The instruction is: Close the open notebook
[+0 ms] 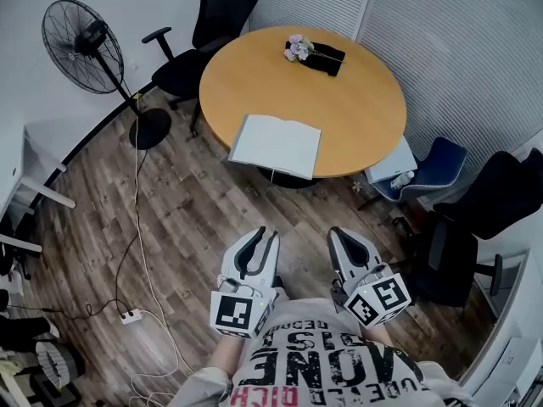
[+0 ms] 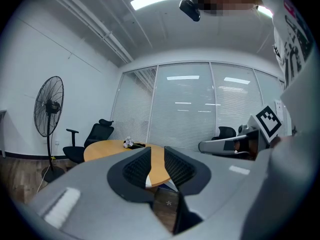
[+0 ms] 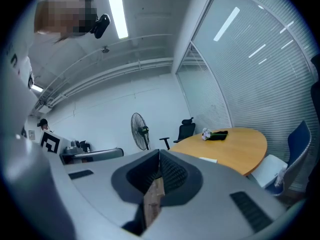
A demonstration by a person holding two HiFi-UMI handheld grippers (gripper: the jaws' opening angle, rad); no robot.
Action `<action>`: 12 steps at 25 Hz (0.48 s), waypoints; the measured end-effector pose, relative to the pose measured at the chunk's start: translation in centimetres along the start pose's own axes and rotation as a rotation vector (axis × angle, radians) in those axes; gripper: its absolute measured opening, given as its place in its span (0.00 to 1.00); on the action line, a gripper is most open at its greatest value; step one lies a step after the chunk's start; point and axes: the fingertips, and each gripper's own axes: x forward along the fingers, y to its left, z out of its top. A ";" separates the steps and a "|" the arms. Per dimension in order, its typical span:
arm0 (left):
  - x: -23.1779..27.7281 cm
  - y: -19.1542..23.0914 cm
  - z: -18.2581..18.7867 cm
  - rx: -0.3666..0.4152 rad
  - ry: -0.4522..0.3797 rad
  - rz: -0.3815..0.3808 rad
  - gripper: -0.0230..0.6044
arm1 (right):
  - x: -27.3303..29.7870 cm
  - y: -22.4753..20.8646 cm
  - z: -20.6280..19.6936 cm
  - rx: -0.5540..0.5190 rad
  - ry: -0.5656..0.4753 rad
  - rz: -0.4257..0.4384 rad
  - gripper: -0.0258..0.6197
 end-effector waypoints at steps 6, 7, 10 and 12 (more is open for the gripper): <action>0.1 2.8 0.0 -0.005 -0.007 -0.013 0.18 | 1.9 0.9 -0.4 -0.006 0.002 -0.019 0.06; 0.2 3.1 0.0 -0.006 -0.006 -0.016 0.18 | 2.1 1.0 -0.5 -0.005 0.002 -0.023 0.06; 0.4 4.0 -0.2 -0.021 0.002 -0.020 0.18 | 2.9 1.4 -0.5 0.010 0.004 -0.030 0.06; 0.5 4.2 -0.4 -0.032 0.011 -0.023 0.18 | 3.4 1.6 -0.6 0.017 0.008 -0.032 0.06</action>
